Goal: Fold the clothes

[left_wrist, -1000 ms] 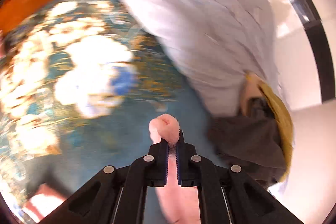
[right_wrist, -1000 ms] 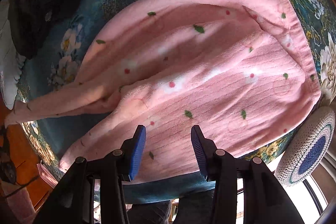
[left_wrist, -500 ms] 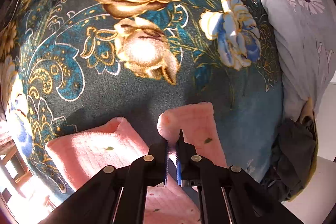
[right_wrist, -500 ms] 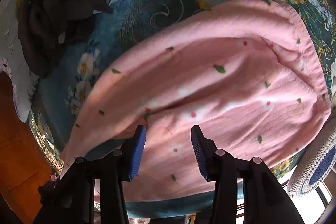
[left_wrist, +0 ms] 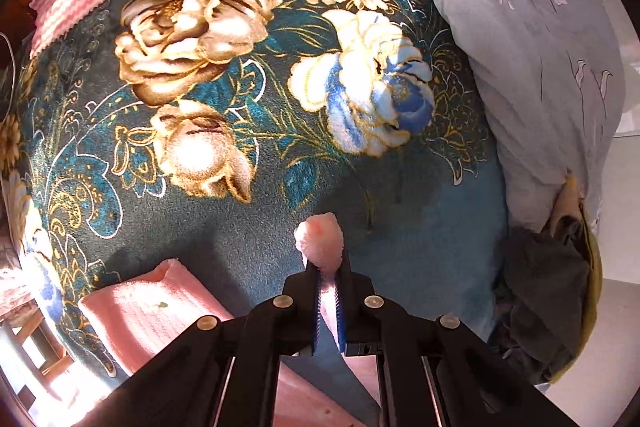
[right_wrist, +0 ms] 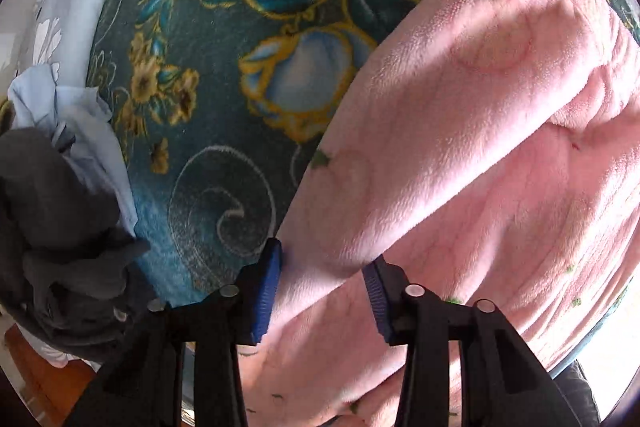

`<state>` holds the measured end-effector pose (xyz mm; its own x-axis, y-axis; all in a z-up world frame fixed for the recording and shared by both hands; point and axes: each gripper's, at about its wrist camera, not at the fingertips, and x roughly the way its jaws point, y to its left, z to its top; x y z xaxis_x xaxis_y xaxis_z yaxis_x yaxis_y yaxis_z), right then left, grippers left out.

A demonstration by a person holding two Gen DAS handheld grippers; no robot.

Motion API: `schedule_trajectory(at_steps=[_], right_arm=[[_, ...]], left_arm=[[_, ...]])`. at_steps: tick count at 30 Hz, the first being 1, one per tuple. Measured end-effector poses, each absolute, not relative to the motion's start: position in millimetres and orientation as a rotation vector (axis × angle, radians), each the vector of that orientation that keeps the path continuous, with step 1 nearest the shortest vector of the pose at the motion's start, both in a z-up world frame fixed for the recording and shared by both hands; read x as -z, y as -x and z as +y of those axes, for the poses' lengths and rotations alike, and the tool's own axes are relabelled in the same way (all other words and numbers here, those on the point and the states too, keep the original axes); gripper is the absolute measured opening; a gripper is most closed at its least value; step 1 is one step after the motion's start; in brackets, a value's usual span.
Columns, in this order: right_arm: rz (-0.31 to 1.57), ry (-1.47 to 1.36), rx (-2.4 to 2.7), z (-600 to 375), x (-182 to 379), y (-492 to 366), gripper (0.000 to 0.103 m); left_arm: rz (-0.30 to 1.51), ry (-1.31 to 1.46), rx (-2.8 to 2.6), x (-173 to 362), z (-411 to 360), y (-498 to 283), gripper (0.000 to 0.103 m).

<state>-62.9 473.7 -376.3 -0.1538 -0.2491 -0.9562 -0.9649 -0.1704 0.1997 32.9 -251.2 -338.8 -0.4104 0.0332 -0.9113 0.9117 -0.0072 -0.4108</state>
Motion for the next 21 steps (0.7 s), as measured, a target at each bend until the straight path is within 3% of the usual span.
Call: schedule_trajectory(at_steps=[1,3,15,18,21], right_arm=[[1.414,1.440,-1.379,474.8,375.5,64.2,0.013],[1.412,1.426,-1.399,476.7,371.3,64.9,0.010],[1.403,1.344,-1.689,483.0,282.4,31.3,0.009],[1.399,1.362,-1.689,492.3,286.6,49.6,0.009],[1.386,1.401,-1.681,495.2,300.4,76.3,0.009]], left_arm=[[1.535,-1.008,1.507,337.2,-251.1,-33.2,0.006],[1.538,-0.993,1.498,333.9,-250.6,-34.1,0.006],[1.536,-0.993,1.385,292.2,-228.8,-92.6,0.006],[1.540,-1.025,1.390,310.2,-244.9,-56.7,0.006],[1.408,-1.147,1.417,343.6,-256.1,7.2,0.006]])
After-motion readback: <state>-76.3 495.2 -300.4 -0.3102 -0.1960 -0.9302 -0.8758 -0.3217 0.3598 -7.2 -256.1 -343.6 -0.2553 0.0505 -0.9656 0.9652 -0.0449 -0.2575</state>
